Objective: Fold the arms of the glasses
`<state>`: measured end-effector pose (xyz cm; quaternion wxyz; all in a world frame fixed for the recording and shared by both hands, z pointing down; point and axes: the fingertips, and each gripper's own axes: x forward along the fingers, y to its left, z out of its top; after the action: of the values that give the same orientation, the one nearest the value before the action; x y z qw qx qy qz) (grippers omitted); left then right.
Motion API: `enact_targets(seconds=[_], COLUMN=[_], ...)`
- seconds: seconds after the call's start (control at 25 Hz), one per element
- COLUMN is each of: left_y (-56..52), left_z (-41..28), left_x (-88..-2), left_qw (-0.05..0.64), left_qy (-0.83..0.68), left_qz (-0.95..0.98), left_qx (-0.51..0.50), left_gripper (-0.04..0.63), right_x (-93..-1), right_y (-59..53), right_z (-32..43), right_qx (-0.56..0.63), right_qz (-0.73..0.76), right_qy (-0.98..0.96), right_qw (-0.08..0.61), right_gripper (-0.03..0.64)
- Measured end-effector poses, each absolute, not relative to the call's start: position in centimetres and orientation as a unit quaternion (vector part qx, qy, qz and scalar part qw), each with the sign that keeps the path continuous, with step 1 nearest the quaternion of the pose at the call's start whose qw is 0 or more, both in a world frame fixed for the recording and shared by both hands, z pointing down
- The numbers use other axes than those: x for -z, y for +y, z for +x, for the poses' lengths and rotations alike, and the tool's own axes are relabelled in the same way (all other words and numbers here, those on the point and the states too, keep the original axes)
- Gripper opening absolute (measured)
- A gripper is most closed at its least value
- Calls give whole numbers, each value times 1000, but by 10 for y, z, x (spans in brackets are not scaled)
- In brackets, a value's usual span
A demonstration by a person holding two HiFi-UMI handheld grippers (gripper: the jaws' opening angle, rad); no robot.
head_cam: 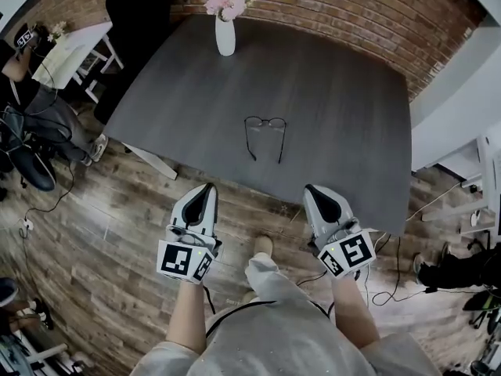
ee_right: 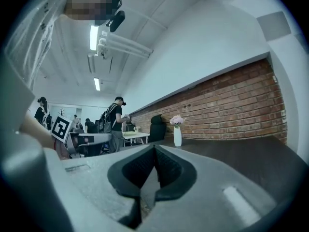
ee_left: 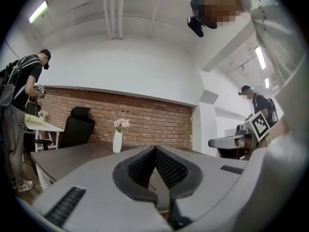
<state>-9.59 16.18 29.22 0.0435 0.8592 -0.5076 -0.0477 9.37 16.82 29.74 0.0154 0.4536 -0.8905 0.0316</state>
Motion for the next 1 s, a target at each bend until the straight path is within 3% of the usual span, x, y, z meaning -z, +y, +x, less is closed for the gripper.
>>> enact_targets(seconds=[0.52, 1.0], left_y=[61, 30], left_z=[-59, -53], left_x=[-339, -371], left_qw=[77, 99], left_qy=[-490, -479], left_qz=[868, 872], left_qx=[9, -19], left_gripper=[-2, -2], right_x=[-342, -372], right_y=[68, 35], right_z=[103, 104], right_qx=[-72, -106], right_qz=[416, 403], right_qy=[-905, -906], right_qw=[51, 71], right_gripper=[2, 2])
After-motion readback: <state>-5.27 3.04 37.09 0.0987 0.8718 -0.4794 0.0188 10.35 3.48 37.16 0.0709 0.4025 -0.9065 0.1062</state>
